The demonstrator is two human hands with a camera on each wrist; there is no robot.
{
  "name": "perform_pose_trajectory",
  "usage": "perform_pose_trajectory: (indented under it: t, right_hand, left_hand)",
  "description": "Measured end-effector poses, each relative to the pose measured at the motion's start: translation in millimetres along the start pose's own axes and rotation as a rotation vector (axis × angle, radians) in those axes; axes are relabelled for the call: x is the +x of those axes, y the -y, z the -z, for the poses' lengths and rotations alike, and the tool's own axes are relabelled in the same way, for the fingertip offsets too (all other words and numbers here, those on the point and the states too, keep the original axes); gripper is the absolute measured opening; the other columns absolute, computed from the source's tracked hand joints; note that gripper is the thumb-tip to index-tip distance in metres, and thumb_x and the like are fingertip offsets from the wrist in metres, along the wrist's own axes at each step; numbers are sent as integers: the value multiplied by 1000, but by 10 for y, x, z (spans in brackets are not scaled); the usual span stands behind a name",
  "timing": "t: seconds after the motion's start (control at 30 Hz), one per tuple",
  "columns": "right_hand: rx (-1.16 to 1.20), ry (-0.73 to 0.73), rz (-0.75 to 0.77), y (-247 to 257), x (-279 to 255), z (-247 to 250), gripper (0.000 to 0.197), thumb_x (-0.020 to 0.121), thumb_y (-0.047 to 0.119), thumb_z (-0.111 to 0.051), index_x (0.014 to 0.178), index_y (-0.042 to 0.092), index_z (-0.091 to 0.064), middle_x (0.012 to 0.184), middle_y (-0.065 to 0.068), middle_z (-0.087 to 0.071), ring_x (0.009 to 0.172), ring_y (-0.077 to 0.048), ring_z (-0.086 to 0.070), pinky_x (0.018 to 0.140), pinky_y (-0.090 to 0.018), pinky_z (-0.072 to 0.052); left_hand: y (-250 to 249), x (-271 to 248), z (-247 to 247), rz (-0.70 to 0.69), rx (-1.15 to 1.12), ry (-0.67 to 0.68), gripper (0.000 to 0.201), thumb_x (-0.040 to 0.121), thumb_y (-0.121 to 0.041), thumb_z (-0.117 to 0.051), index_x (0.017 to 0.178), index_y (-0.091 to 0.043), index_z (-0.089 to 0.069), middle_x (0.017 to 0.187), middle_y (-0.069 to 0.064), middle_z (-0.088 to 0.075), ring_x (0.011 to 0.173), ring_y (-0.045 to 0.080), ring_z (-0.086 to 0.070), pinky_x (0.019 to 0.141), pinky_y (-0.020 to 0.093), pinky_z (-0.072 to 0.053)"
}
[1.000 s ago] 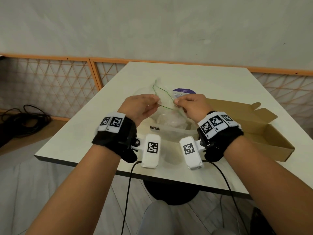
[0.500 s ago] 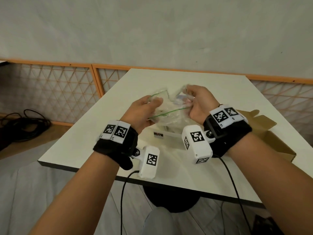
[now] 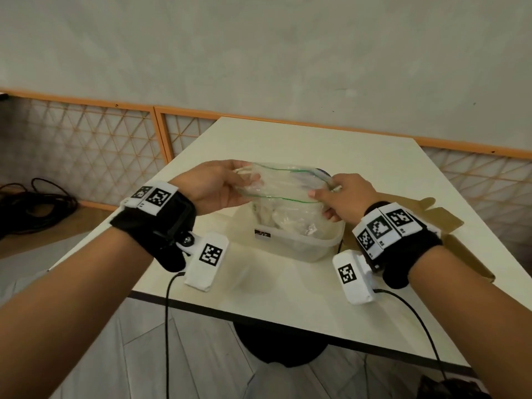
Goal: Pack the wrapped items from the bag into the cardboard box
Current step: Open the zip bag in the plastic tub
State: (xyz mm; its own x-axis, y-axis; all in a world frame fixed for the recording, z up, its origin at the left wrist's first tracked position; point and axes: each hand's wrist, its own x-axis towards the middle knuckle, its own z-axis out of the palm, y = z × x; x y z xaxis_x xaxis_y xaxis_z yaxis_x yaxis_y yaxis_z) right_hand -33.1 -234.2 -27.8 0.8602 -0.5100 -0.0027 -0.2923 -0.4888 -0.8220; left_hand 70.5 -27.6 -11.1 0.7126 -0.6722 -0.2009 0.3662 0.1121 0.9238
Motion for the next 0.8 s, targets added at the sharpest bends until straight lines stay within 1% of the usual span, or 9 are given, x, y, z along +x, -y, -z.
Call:
perform_pose_trajectory:
  t: [0.1, 0.2, 0.3, 0.37, 0.43, 0.53, 0.6, 0.7, 0.8]
  right_hand:
    - [235, 101, -83, -4, 35, -37, 25, 80, 4, -70, 97, 8, -53, 77, -7, -60, 55, -18, -60, 54, -26, -58]
    - [334, 201, -106, 31, 50, -89, 23, 81, -9, -63, 87, 8, -50, 72, -6, -58, 57, -21, -59, 51, -25, -56]
    - [366, 232, -112, 54, 84, -123, 20, 84, -11, -58, 87, 7, -50, 69, -7, -59, 49, -16, -61, 48, -22, -56]
    - [381, 202, -129, 57, 93, -130, 16, 86, -3, -61, 85, 8, -50, 72, -9, -60, 45, -13, -61, 49, -21, -55]
    - [227, 98, -96, 73, 93, -105, 19, 85, 20, -68, 83, 9, -52, 75, -13, -63, 46, -13, -60, 53, -24, -54]
    - [-232, -8, -23, 167, 47, -35, 55, 76, 64, -59, 75, 8, -57, 65, -11, -70, 48, -13, -62, 57, -25, -50]
    - [-160, 122, -133, 230, 10, -44, 67, 71, 69, -59, 81, 3, -58, 64, -8, -72, 51, -14, -66, 58, -26, -55]
    - [179, 316, -242, 220, -42, -138, 42, 76, 23, -76, 106, -2, -59, 97, -17, -71, 75, -25, -69, 62, -30, -60]
    - [434, 246, -247, 105, -44, -139, 46, 76, -8, -68, 119, -3, -55, 102, -14, -67, 87, -25, -68, 71, -34, -59]
  left_hand:
    - [27, 15, 59, 50, 66, 29, 32, 82, 13, -43, 88, -14, -59, 69, -1, -63, 63, 10, -64, 62, 23, -55]
    - [20, 45, 41, 145, 75, 20, 29, 78, 7, -28, 78, -13, -48, 58, -2, -44, 48, 11, -47, 47, 18, -44]
    - [-50, 84, -46, 202, 147, -33, 4, 69, -12, -45, 67, -16, -46, 60, -1, -34, 51, 14, -31, 50, 18, -36]
    - [-28, 133, -41, 174, 362, -60, 14, 79, -19, -57, 68, -18, -49, 55, -5, -35, 44, 11, -29, 46, 17, -30]
    - [26, 183, -38, 71, 498, -110, 24, 90, -28, -59, 69, -20, -50, 51, -6, -35, 37, 7, -28, 38, 15, -26]
    - [125, 196, -45, -57, 519, -249, 29, 93, -38, -54, 72, -17, -55, 60, -2, -40, 40, 6, -37, 38, 16, -26]
    - [181, 197, -85, -112, 476, -288, 35, 95, -39, -50, 68, -17, -56, 65, -1, -46, 50, 9, -46, 43, 18, -33]
    - [238, 146, -195, -130, 233, -229, 36, 98, -35, -46, 68, -14, -53, 65, -2, -53, 50, 10, -56, 46, 16, -43]
    - [293, 101, -213, -96, 7, -127, 32, 100, -28, -41, 73, -13, -51, 65, -2, -56, 61, 13, -58, 64, 23, -50]
